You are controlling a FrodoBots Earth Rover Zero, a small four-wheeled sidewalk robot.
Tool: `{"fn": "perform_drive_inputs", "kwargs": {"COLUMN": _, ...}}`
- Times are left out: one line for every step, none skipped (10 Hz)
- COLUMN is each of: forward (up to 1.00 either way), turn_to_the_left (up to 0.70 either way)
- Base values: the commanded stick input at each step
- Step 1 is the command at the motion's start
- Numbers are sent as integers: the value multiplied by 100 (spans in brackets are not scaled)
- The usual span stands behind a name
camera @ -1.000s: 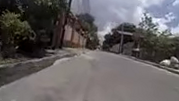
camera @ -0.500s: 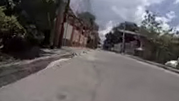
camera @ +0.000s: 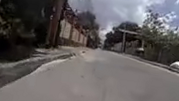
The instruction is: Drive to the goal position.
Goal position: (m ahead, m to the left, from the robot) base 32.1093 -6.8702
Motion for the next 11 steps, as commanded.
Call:
{"fn": "perform_drive_inputs", "kwargs": {"forward": 100, "turn_to_the_left": 0}}
{"fn": "perform_drive_inputs", "kwargs": {"forward": 100, "turn_to_the_left": 0}}
{"fn": "perform_drive_inputs", "kwargs": {"forward": 100, "turn_to_the_left": 0}}
{"fn": "perform_drive_inputs", "kwargs": {"forward": 100, "turn_to_the_left": 0}}
{"fn": "perform_drive_inputs", "kwargs": {"forward": 100, "turn_to_the_left": 0}}
{"fn": "perform_drive_inputs", "kwargs": {"forward": 100, "turn_to_the_left": 0}}
{"fn": "perform_drive_inputs", "kwargs": {"forward": 100, "turn_to_the_left": 0}}
{"fn": "perform_drive_inputs", "kwargs": {"forward": 100, "turn_to_the_left": 0}}
{"fn": "perform_drive_inputs", "kwargs": {"forward": 100, "turn_to_the_left": 0}}
{"fn": "perform_drive_inputs", "kwargs": {"forward": 100, "turn_to_the_left": 0}}
{"fn": "perform_drive_inputs", "kwargs": {"forward": 100, "turn_to_the_left": 0}}
